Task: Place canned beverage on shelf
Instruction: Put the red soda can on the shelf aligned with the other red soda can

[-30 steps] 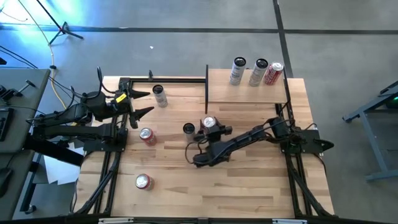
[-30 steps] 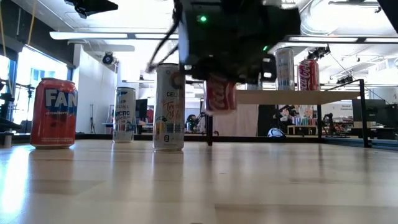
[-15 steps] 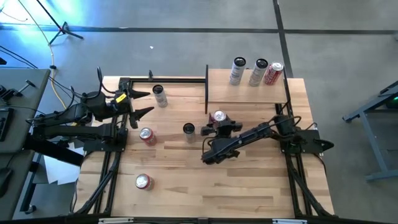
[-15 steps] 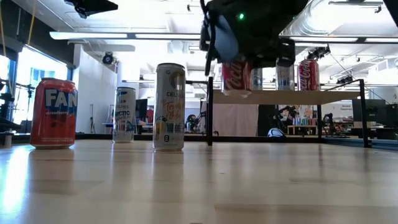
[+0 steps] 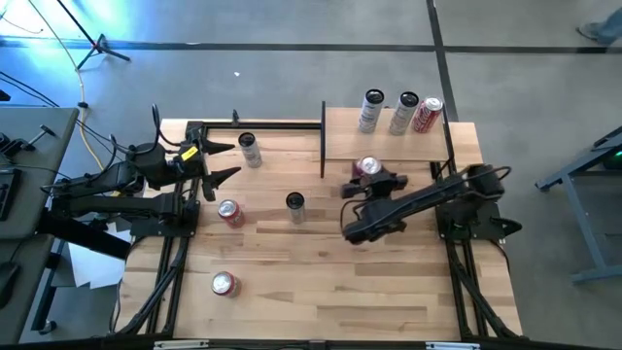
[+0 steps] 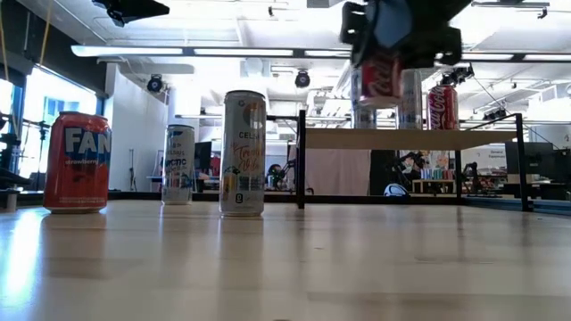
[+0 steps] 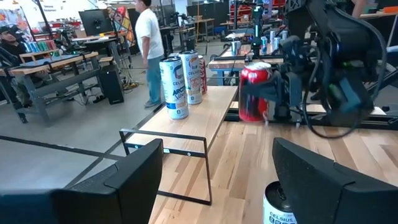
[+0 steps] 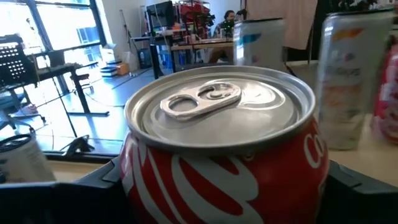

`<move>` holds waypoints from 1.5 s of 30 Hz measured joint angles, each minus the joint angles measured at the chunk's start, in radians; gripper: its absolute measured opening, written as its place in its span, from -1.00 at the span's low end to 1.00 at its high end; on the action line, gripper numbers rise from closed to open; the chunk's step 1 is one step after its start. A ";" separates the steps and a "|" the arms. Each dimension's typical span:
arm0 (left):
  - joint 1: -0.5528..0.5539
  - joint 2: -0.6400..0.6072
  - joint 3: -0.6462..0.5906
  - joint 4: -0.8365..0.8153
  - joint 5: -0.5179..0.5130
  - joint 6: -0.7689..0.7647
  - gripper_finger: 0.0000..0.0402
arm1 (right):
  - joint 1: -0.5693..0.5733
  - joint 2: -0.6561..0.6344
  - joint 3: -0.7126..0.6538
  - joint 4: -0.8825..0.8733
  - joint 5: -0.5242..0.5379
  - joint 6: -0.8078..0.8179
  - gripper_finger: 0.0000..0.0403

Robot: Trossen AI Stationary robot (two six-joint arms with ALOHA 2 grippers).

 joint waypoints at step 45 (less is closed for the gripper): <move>0.000 0.000 0.000 0.000 0.000 0.000 0.39 | -0.277 -0.581 -0.484 0.002 -0.076 -0.104 0.45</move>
